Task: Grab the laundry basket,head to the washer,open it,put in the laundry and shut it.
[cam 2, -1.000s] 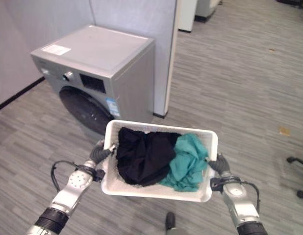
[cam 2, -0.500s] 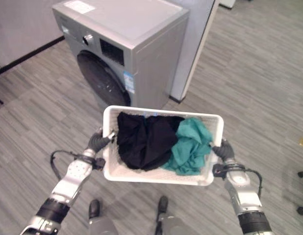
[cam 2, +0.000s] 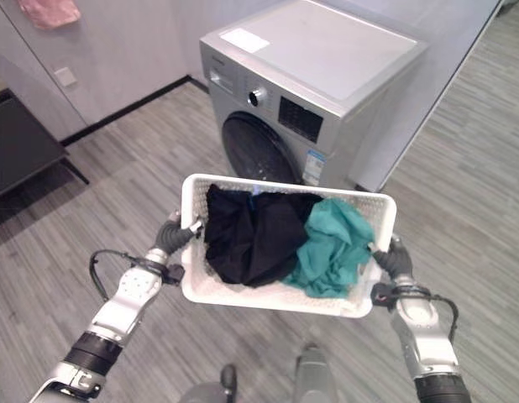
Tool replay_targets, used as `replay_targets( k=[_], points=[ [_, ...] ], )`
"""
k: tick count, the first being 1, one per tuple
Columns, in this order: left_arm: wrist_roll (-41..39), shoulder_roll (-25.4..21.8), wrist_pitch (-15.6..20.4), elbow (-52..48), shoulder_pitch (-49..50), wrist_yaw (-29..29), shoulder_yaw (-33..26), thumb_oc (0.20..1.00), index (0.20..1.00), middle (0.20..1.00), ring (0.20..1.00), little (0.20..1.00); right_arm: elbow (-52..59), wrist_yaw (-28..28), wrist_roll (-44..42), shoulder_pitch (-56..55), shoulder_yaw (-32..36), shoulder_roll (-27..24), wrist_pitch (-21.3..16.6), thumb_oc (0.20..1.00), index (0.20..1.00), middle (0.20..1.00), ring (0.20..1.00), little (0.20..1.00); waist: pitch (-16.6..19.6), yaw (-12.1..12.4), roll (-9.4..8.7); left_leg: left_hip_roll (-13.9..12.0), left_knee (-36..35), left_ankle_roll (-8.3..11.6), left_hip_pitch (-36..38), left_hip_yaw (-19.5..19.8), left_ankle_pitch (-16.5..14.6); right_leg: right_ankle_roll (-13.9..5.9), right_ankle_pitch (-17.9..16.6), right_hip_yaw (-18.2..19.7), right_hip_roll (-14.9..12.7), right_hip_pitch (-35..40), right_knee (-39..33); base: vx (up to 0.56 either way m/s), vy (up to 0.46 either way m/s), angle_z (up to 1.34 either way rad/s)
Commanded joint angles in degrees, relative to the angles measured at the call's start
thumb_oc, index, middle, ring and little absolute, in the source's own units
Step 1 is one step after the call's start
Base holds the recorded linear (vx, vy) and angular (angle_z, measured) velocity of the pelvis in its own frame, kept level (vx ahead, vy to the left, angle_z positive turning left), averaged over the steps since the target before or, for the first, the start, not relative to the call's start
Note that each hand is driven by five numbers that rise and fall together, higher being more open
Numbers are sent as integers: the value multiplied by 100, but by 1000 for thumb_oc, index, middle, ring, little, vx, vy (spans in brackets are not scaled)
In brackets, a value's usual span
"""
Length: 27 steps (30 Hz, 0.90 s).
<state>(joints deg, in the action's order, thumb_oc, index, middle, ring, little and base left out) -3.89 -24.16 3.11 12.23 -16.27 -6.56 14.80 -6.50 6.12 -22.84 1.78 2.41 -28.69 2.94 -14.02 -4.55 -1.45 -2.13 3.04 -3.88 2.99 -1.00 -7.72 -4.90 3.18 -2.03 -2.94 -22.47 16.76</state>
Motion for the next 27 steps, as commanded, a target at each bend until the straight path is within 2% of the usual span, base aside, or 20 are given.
replay_targets(
  k=[1,2,3,4,5,6,7,8,9,10,12,13,15,16,19,20,21,22,24,27],
  points=[
    [54,-689,162,51,-280,-413,-756,200,200,200,200,200,-283,263,-518,451,1147,-883,-830,200,200,200,200,200,313,-368,-99,201,-64,278,805,264,-722,-282,-464,-727,-41,458,-1449,666,10,62],
    [95,-672,133,77,-300,-424,-782,200,200,200,200,200,-232,311,-495,477,1151,-903,-844,200,200,200,200,200,366,-354,-128,252,-104,347,1076,167,-859,-298,-551,-1466,-205,424,-1615,554,-1,89],
    [89,-652,125,80,-278,-419,-799,200,200,200,200,200,-182,318,-504,477,1137,-900,-842,200,200,200,200,200,385,-380,-85,194,-102,391,1237,139,-945,-249,-489,-1877,-231,540,-1562,554,-22,45],
    [64,-623,121,66,-270,-405,-796,200,200,200,200,200,-137,312,-565,479,1130,-873,-863,200,200,200,200,200,489,-382,-84,182,-53,415,1299,108,-962,-194,-386,-1990,-234,698,-1577,615,-65,27],
    [79,-434,121,94,-180,-358,-758,200,200,200,200,200,-61,306,-548,338,1120,-824,-800,200,200,200,200,200,654,-545,-42,49,349,629,1327,49,-692,74,-405,-1787,-5,1018,-1593,585,-109,1],
    [54,-370,129,140,-267,-369,-696,200,200,200,200,200,30,286,-535,301,1144,-851,-791,200,200,200,200,200,660,-622,-11,-173,1219,1002,1144,-133,86,182,-445,-1762,37,1127,-1535,424,-103,12],
    [54,-365,133,151,-279,-371,-688,200,200,200,200,200,39,287,-534,294,1155,-853,-785,200,200,200,200,200,668,-629,0,-189,1285,1022,1093,-113,61,195,-449,-1779,47,1116,-1543,299,-229,43],
    [-10,-373,113,173,-314,-341,-661,200,200,200,200,200,159,355,-568,284,1121,-830,-797,200,200,200,200,200,640,-680,-140,-822,3284,1174,273,-540,1058,545,-251,-1650,182,1400,-1560,187,-181,31],
    [-10,-373,112,173,-314,-341,-660,200,200,200,200,200,160,355,-568,283,1122,-830,-796,200,200,200,200,200,647,-682,-130,-833,3306,1176,253,-534,1046,547,-251,-1654,191,1389,-1559,433,-268,16],
    [-74,-389,116,139,-229,-415,-784,200,200,200,200,200,322,419,-558,217,1108,-791,-831,200,200,200,200,200,553,-522,-289,-753,4672,1020,-315,-457,1087,745,-95,-1342,309,1731,-1592,319,-109,-67],
    [-127,-340,92,122,-179,-434,-841,200,200,200,200,200,458,379,-502,53,1137,-740,-774,200,200,200,200,200,488,-456,-374,-1026,5212,868,-857,-463,914,791,4,-1099,331,1970,-1573,332,-46,-125],
    [-153,-341,87,124,-169,-443,-866,200,200,200,200,200,515,356,-489,14,1140,-711,-752,200,200,200,200,200,457,-422,-420,-1169,5169,797,-1071,-465,806,765,31,-988,291,2061,-1560,233,104,-105],
    [-150,-393,74,94,-137,-481,-955,200,200,200,200,200,584,329,-435,6,1085,-658,-738,200,200,200,200,200,406,-293,-451,-1335,4161,682,-1317,-266,558,613,103,-662,201,2153,-1493,226,280,-68],
    [-168,-429,78,9,-73,-505,-1041,200,200,200,200,200,562,306,-416,79,1016,-652,-732,200,200,200,200,200,432,-215,-388,-1495,2681,766,-1057,-74,670,495,143,-419,167,2199,-1453,271,409,-97],
    [-221,-529,99,-17,-5,-590,-1134,200,200,200,200,200,507,291,-458,194,910,-697,-723,200,200,200,200,200,522,-10,-297,-1602,948,948,-684,780,1124,355,242,75,98,2388,-1534,231,286,-113],
    [-220,-529,99,-19,-7,-590,-1135,200,200,200,200,200,507,290,-458,197,911,-697,-723,200,200,200,200,200,521,-14,-305,-1594,898,949,-676,779,1177,358,219,72,91,2379,-1540,193,266,-112],
    [-222,-588,143,-64,37,-638,-1170,200,200,200,200,200,479,252,-520,233,876,-740,-720,200,200,200,200,200,593,46,-210,-1560,549,1056,-632,1522,1310,295,282,365,80,2408,-1536,184,304,-123],
    [-205,-618,156,-114,42,-638,-1180,200,200,200,200,200,500,219,-529,236,880,-764,-717,200,200,200,200,200,632,26,-147,-1525,428,1098,-598,1774,1275,272,330,461,81,2413,-1512,197,305,-96],
    [-191,-642,206,-145,-6,-637,-1174,200,200,200,200,200,541,177,-547,211,949,-847,-690,200,200,200,200,200,701,-55,-19,-1481,329,1229,-571,2020,1229,182,362,602,-12,2355,-1412,123,360,-70],
    [-122,-625,249,-153,-211,-631,-1046,200,200,200,200,200,638,181,-460,26,1179,-831,-678,200,200,200,200,200,760,-210,143,-1495,161,1373,-430,1433,900,-10,354,625,-375,2308,-1286,90,463,-48]
  ],
)
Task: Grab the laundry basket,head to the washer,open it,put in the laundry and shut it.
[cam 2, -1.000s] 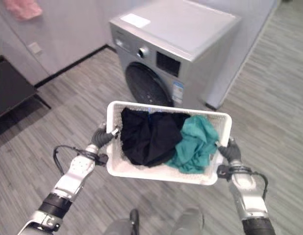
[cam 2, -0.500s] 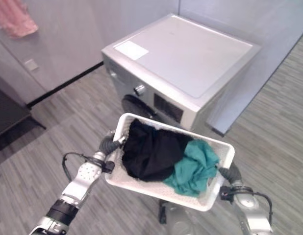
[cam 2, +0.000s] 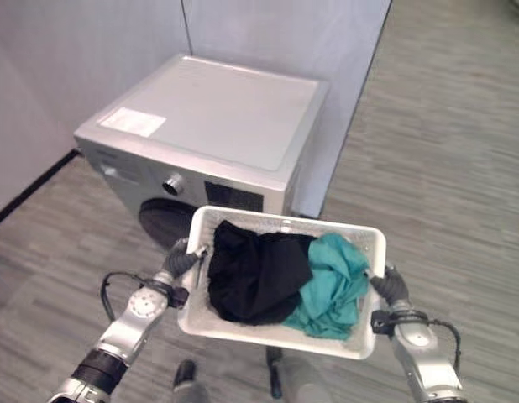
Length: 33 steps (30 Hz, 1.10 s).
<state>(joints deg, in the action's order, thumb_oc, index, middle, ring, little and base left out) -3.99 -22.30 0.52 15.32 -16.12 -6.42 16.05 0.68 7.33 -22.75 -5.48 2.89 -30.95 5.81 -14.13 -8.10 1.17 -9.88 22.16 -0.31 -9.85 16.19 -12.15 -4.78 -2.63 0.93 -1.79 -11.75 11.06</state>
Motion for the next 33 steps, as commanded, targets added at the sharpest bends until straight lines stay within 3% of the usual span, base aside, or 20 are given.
replay_targets(
  k=[1,2,3,4,5,7,9,11,12,13,14,15,17,21,23,24,25,29,32,33],
  points=[
    [-83,-856,524,-530,-284,-653,-1172,200,200,200,200,200,-17,70,-442,714,1187,-576,-957,200,200,200,200,200,774,120,-94,-612,-1734,1000,890,-337,1116,-110,832,385,-664,1212,-722,6,309,-27],
    [-82,-857,524,-529,-287,-653,-1167,200,200,200,200,200,-7,71,-439,707,1194,-571,-951,200,200,200,200,200,773,139,-108,-592,-1706,988,889,-356,1098,-121,828,404,-682,1215,-733,5,452,15],
    [-41,-1038,563,-653,-380,-654,-1191,200,200,200,200,200,80,61,-336,763,1189,-518,-905,200,200,200,200,200,741,197,-106,-192,-1560,855,915,-309,719,-338,597,549,-1053,1155,-825,-13,476,46],
    [-37,-1174,580,-717,-413,-653,-1241,200,200,200,200,200,93,54,-323,822,1170,-490,-883,200,200,200,200,200,723,244,-146,3,-1527,773,948,-360,591,-418,514,665,-1228,1106,-866,-14,471,59],
    [-37,-1176,580,-717,-413,-653,-1241,200,200,200,200,200,93,54,-323,823,1170,-488,-883,200,200,200,200,200,722,252,-152,9,-1524,769,950,-370,589,-422,514,675,-1234,1104,-866,-23,316,-26],
    [-127,-1563,605,-859,-534,-638,-1381,200,200,200,200,200,133,24,-368,954,1152,-505,-871,200,200,200,200,200,691,338,-194,373,-1538,564,999,-399,408,-544,299,873,-1549,887,-819,-56,467,-69],
    [-190,-2023,581,-1136,-717,-613,-1579,200,200,200,200,200,268,-47,-375,1109,1212,-569,-852,200,200,200,200,200,584,408,-268,575,-1578,351,1104,-671,326,-513,168,977,-1575,514,-524,-101,410,-37],
    [-215,-2188,570,-1169,-846,-635,-1585,200,200,200,200,200,268,-38,-388,1219,1208,-676,-863,200,200,200,200,200,543,465,-253,561,-1608,310,1150,-815,313,-492,157,772,-1565,420,-412,-49,185,-72],
    [-297,-2566,553,-1204,-1108,-642,-1574,200,200,200,200,200,272,-87,-401,1440,1169,-984,-845,200,200,200,200,200,551,537,-188,571,-1698,214,1285,-1025,248,-440,239,111,-1564,370,-214,1,226,-73],
    [-323,-2696,543,-1144,-1254,-658,-1535,200,200,200,200,200,199,-104,-430,1575,1111,-1139,-833,200,200,200,200,200,542,519,-167,583,-1766,180,1359,-1054,246,-435,273,-27,-1495,376,-155,7,224,-82],
    [-330,-2701,547,-1124,-1279,-661,-1528,200,200,200,200,200,173,-106,-438,1605,1101,-1150,-840,200,200,200,200,200,525,514,-161,574,-1784,181,1376,-1052,249,-433,282,-32,-1488,382,-146,40,173,-75],
    [-404,-2933,529,-931,-1647,-677,-1319,200,200,200,200,200,-63,-131,-624,1897,895,-1580,-805,200,200,200,200,200,561,474,-153,646,-1945,91,1514,-1095,273,-432,331,-74,-1211,365,-166,54,140,-56],
    [-627,-2994,522,-665,-2036,-684,-1032,200,200,200,200,200,-362,-102,-835,2220,662,-1991,-769,200,200,200,200,200,562,468,-157,708,-2079,43,1591,-1128,306,-442,271,-8,-946,320,-323,65,116,-29],
    [-999,-3141,535,-132,-2818,-756,-486,200,200,200,200,200,-718,-19,-1036,2807,307,-2611,-739,200,200,200,200,200,505,461,-162,826,-2260,17,1716,-1118,343,-472,-3,-52,-689,242,-807,83,16,-6],
    [-1183,-3279,543,50,-3106,-769,-318,200,200,200,200,200,-937,-8,-1114,3241,22,-2833,-725,200,200,200,200,200,474,515,-170,829,-2334,28,1831,-1204,308,-509,-174,-438,-695,141,-1004,121,-46,-7],
    [-1194,-3288,551,73,-3129,-768,-312,200,200,200,200,200,-971,-10,-1123,3294,-13,-2838,-734,200,200,200,200,200,467,502,-163,819,-2343,31,1833,-1200,309,-508,-182,-449,-688,148,-1019,154,-85,-30],
    [-1240,-3450,522,292,-3504,-747,-74,200,200,200,200,200,-1279,-52,-1161,3687,-340,-3065,-683,200,200,200,200,200,473,497,-146,755,-2372,67,1937,-1284,261,-519,-181,-819,-688,74,-1059,185,-99,-27],
    [-1235,-3300,500,746,-4148,-720,489,200,200,200,200,200,-1637,-137,-1190,4187,-861,-3376,-546,200,200,200,200,200,587,430,-229,618,-2299,220,2125,-1319,120,-366,-52,-958,-696,236,-844,253,-135,13],
    [-1265,-3139,503,897,-4359,-710,676,200,200,200,200,200,-1779,-167,-1144,4371,-1047,-3458,-511,200,200,200,200,200,642,350,-226,357,-1763,437,2033,-1421,79,-220,227,-1258,-681,399,-700,217,-199,23],
    [-1325,-3065,485,910,-4474,-701,718,200,200,200,200,200,-1888,-136,-1108,4553,-1210,-3492,-475,200,200,200,200,200,570,347,-288,141,-361,599,1506,-1536,619,2,413,-1413,-608,698,-726,165,-262,53]
  ],
)
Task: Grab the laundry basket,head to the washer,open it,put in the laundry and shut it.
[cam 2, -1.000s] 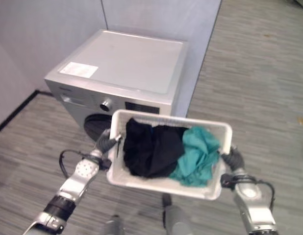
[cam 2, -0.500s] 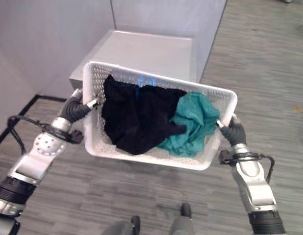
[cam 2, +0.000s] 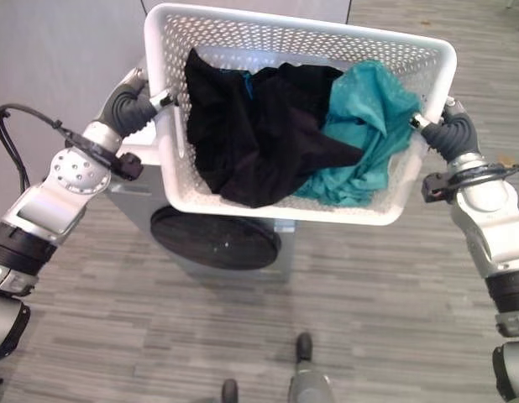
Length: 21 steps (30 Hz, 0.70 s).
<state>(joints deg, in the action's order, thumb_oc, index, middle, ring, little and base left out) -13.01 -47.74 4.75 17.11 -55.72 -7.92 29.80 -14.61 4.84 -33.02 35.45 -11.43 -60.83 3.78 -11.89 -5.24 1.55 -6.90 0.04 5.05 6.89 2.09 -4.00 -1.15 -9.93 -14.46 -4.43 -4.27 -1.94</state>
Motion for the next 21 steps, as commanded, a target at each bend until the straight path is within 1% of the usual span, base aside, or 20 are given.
replay_targets(
  k=[1,2,3,4,5,7,8,9,10,11,12,13,15,16,17,18,19,20,21],
  points=[
    [-445,-527,35,733,-567,-565,-635,200,200,200,200,200,-387,151,-52,566,96,-464,-248,200,200,200,200,200,265,141,-385,-170,2594,36,-504,-56,33,-233,1229,151,-274,113,547,202,-331,53],
    [-443,-527,14,774,-594,-565,-639,200,200,200,200,200,-393,162,-37,641,28,-390,-238,200,200,200,200,200,186,204,-451,-152,3248,6,-788,22,201,-120,1280,195,-204,261,499,69,-165,18],
    [-444,-533,14,776,-602,-564,-639,200,200,200,200,200,-400,163,-38,658,22,-387,-239,200,200,200,200,200,194,180,-466,-129,3275,0,-841,42,221,-120,1255,178,-225,241,484,83,-149,-34],
    [-456,-499,-4,848,-623,-567,-621,200,200,200,200,200,-406,170,-20,732,-72,-316,-222,200,200,200,200,200,159,241,-544,-167,3595,-47,-1042,57,421,-56,1300,214,-205,365,439,135,-124,-39],
    [-503,-468,-41,924,-727,-547,-519,200,200,200,200,200,-472,183,-21,863,-228,-236,-186,200,200,200,200,200,92,292,-610,-370,3620,-109,-1449,-23,478,-34,1396,229,-224,539,379,232,-120,-8],
    [-506,-488,-59,1010,-911,-557,-359,200,200,200,200,200,-515,210,34,1009,-384,-173,-174,200,200,200,200,200,42,436,-655,-479,2934,-95,-1596,-59,352,-75,1485,327,-258,676,370,239,40,15],
    [-473,-489,-62,1043,-999,-587,-279,200,200,200,200,200,-542,208,42,1083,-468,-123,-191,200,200,200,200,200,74,460,-634,-559,2450,-33,-1607,5,361,-127,1521,353,-263,690,377,256,134,-18],
    [-476,-482,-46,1089,-1059,-619,-234,200,200,200,200,200,-605,226,23,1202,-570,-80,-217,200,200,200,200,200,86,508,-628,-664,1785,68,-1569,57,477,-163,1582,399,-272,752,372,276,178,-17],
    [-476,-477,-46,1089,-1106,-643,-179,200,200,200,200,200,-659,247,16,1317,-652,-59,-233,200,200,200,200,200,87,581,-585,-719,1312,134,-1616,171,639,-197,1626,447,-262,827,365,197,107,-18],
    [-479,-477,-45,1098,-1112,-646,-179,200,200,200,200,200,-680,247,11,1350,-680,-58,-239,200,200,200,200,200,83,578,-586,-728,1216,148,-1560,159,684,-188,1633,448,-257,835,364,185,116,-17],
    [-485,-489,-30,1105,-1132,-661,-156,200,200,200,200,200,-759,262,6,1458,-767,-23,-248,200,200,200,200,200,77,637,-544,-752,862,201,-1561,300,840,-194,1684,490,-233,919,352,257,148,-33],
    [-480,-499,-21,1149,-1137,-680,-142,200,200,200,200,200,-891,262,12,1574,-873,70,-231,200,200,200,200,200,94,705,-503,-781,409,299,-1615,474,939,-241,1770,546,-233,1068,302,343,242,-42],
    [-446,-438,-8,1251,-1184,-682,-74,200,200,200,200,200,-992,218,51,1651,-1002,188,-198,200,200,200,200,200,163,700,-446,-768,293,338,-1596,385,918,-324,1802,535,-300,1195,252,242,204,-33],
    [-446,-438,-7,1252,-1179,-682,-76,200,200,200,200,200,-992,218,53,1650,-1005,190,-197,200,200,200,200,200,164,708,-447,-771,276,338,-1578,371,921,-325,1798,544,-300,1201,246,243,259,-17],
    [-382,-329,14,1294,-1192,-689,-28,200,200,200,200,200,-1018,210,137,1606,-1003,328,-156,200,200,200,200,200,302,719,-350,-740,313,365,-1480,241,922,-440,1781,494,-464,1307,240,177,192,-19],
    [-382,-328,15,1294,-1193,-689,-26,200,200,200,200,200,-1016,210,138,1601,-999,328,-155,200,200,200,200,200,302,722,-352,-738,315,364,-1479,238,920,-441,1780,496,-466,1307,238,260,321,-19],
    [-389,-341,30,1315,-1219,-715,31,200,200,200,200,200,-999,233,189,1648,-1056,395,-166,200,200,200,200,200,350,787,-308,-584,421,337,-1460,337,817,-493,1731,527,-607,1304,281,229,329,-15],
    [-346,-377,14,1366,-1331,-690,149,200,200,200,200,200,-1090,193,234,1658,-1120,585,-113,200,200,200,200,200,396,841,-303,-327,573,234,-1410,388,590,-569,1700,602,-807,1290,454,296,443,-22],
    [-352,-388,-8,1407,-1439,-682,238,200,200,200,200,200,-1194,193,252,1728,-1179,678,-81,200,200,200,200,200,414,867,-298,-217,600,153,-1358,348,481,-612,1676,658,-912,1233,611,269,417,-25]
  ],
)
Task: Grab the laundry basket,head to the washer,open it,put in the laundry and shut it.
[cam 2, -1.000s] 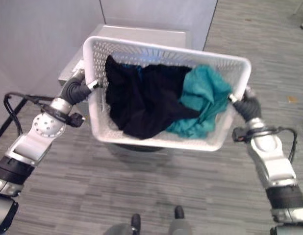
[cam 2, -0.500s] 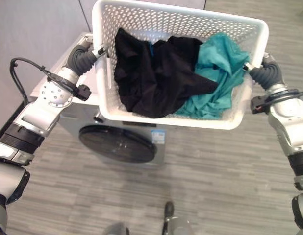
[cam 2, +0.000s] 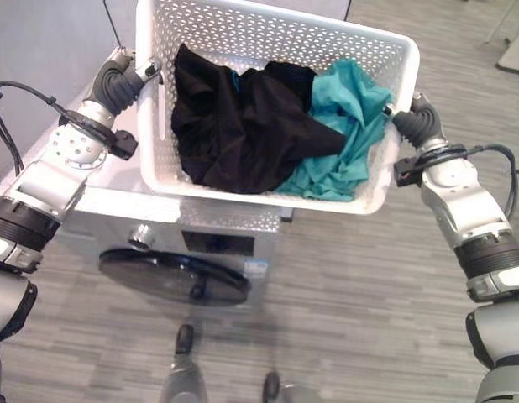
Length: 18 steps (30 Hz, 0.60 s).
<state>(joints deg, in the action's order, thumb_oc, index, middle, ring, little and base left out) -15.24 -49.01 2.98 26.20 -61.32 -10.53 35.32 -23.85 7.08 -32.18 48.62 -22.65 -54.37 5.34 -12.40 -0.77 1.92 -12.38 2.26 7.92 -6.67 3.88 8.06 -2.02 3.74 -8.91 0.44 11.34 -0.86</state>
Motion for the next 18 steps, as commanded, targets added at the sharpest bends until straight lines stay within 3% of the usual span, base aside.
replay_targets(
  k=[1,2,4,7,9,13,18],
  points=[
    [-122,-279,151,539,-967,-422,-233,200,200,200,200,200,-327,-45,205,475,-124,121,-232,200,200,200,200,200,479,458,-338,427,380,-228,55,141,-819,-581,295,112,-1500,-404,688,196,390,-25],
    [-102,-360,108,615,-1155,-417,-92,200,200,200,200,200,-553,-59,228,707,-321,373,-194,200,200,200,200,200,429,532,-350,529,425,-377,141,1,-944,-619,173,116,-1601,-683,1192,126,280,-8],
    [-123,-400,106,688,-1273,-420,-25,200,200,200,200,200,-751,-47,219,935,-468,512,-212,200,200,200,200,200,383,629,-357,518,464,-418,148,-141,-999,-661,115,11,-1637,-872,1406,39,149,-29],
    [-125,-430,77,814,-1560,-374,179,200,200,200,200,200,-1143,-82,169,1344,-768,655,-165,200,200,200,200,200,285,635,-360,519,454,-478,220,-220,-1034,-663,92,-38,-1438,-1187,1572,-11,73,-58],
    [-29,-453,39,901,-1807,-379,340,200,200,200,200,200,-1531,-98,111,1802,-1011,805,-131,200,200,200,200,200,231,682,-371,554,485,-473,148,-291,-1072,-695,14,-406,-1474,-1076,1172,26,34,11],
    [30,-427,5,1085,-1969,-339,555,200,200,200,200,200,-1818,-196,102,2094,-1366,1120,-64,200,200,200,200,200,325,760,-437,525,261,-449,234,-364,-1021,-656,46,-538,-1389,-844,692,80,8,9],
    [25,-393,2,1130,-2101,-288,699,200,200,200,200,200,-1971,-249,107,2361,-1542,989,-7,200,200,200,200,200,343,746,-527,529,61,-404,182,-306,-921,-681,-11,-569,-1331,-772,436,29,-4,9]
  ],
)
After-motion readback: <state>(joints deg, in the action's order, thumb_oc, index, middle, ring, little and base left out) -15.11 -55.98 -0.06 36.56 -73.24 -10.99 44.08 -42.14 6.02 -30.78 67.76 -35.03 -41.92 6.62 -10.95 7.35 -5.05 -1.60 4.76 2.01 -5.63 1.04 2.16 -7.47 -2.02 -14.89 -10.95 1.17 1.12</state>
